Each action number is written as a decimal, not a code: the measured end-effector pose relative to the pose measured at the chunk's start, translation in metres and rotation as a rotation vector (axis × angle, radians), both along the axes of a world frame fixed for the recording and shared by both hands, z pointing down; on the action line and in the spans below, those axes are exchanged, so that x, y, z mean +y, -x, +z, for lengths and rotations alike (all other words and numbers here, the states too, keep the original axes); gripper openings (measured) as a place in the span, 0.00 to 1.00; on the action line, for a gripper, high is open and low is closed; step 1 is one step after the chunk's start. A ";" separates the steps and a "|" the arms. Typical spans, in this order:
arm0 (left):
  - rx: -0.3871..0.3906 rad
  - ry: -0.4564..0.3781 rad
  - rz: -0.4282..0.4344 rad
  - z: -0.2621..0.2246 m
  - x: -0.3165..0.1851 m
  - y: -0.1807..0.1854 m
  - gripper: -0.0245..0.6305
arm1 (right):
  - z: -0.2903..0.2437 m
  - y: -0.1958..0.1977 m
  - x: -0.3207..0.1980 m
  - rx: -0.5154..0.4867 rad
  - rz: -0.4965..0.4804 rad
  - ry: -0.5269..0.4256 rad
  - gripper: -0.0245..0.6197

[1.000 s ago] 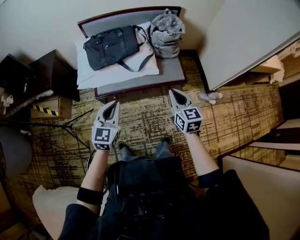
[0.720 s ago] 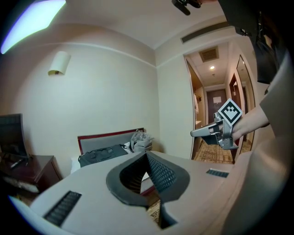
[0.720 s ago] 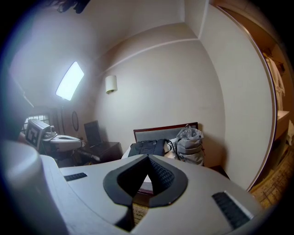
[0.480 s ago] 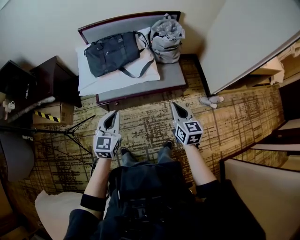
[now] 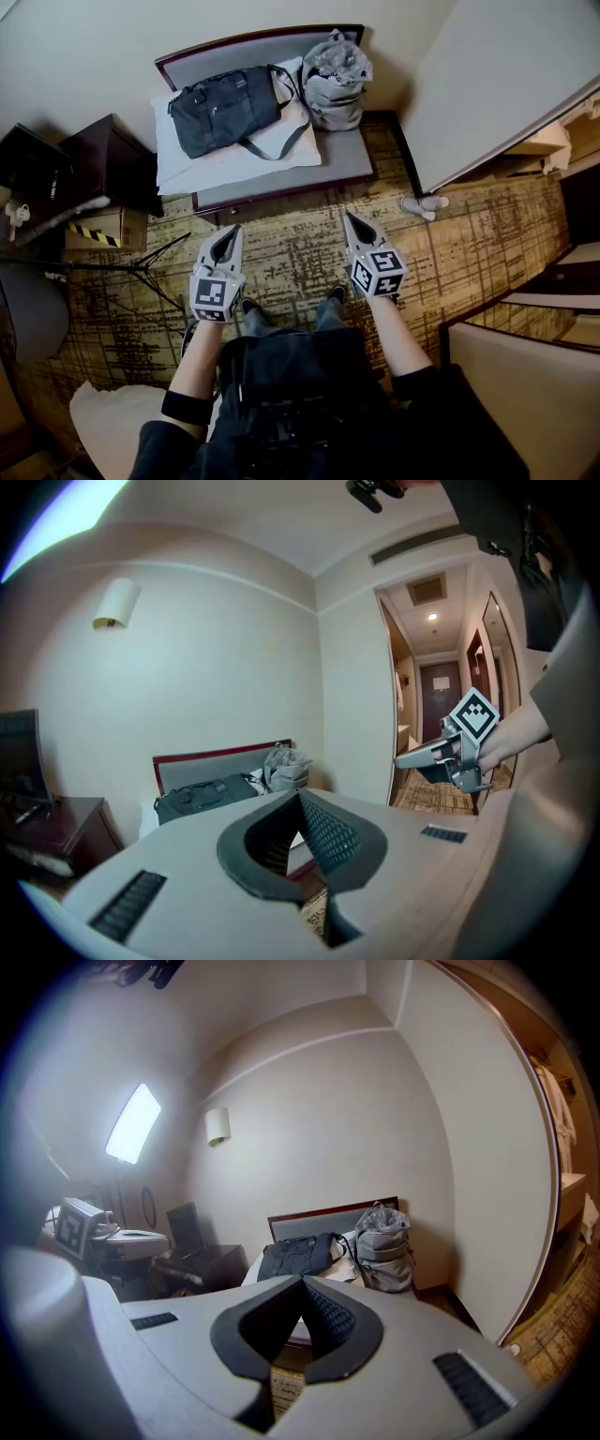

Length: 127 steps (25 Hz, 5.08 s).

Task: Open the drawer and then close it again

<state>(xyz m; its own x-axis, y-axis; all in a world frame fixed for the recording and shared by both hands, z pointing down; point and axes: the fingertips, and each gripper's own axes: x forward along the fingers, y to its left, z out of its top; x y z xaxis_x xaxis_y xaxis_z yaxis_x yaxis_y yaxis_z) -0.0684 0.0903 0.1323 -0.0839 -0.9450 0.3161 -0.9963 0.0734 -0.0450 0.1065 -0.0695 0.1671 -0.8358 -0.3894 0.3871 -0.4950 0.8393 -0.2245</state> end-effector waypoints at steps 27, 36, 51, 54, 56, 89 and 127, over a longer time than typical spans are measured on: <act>0.395 0.055 -0.239 0.089 0.029 0.033 0.12 | 0.059 0.035 0.039 0.093 -0.205 0.075 0.04; 0.884 -0.078 -0.473 0.188 0.047 0.093 0.30 | 0.132 0.101 0.079 0.167 -0.366 0.099 0.04; 1.240 -0.190 -0.652 0.490 0.031 0.168 0.43 | 0.356 0.233 0.137 0.227 -0.608 0.069 0.04; 1.237 -0.185 -0.649 0.540 0.025 0.186 0.43 | 0.399 0.250 0.139 0.229 -0.608 0.074 0.04; 1.236 -0.187 -0.662 0.571 0.021 0.199 0.43 | 0.424 0.259 0.139 0.230 -0.605 0.075 0.04; 1.300 -0.532 -0.479 0.694 -0.047 0.264 0.21 | 0.572 0.299 0.132 0.163 -0.532 0.163 0.04; 1.352 -0.495 -0.647 0.703 0.028 0.195 0.11 | 0.565 0.252 0.177 0.200 -0.591 0.206 0.04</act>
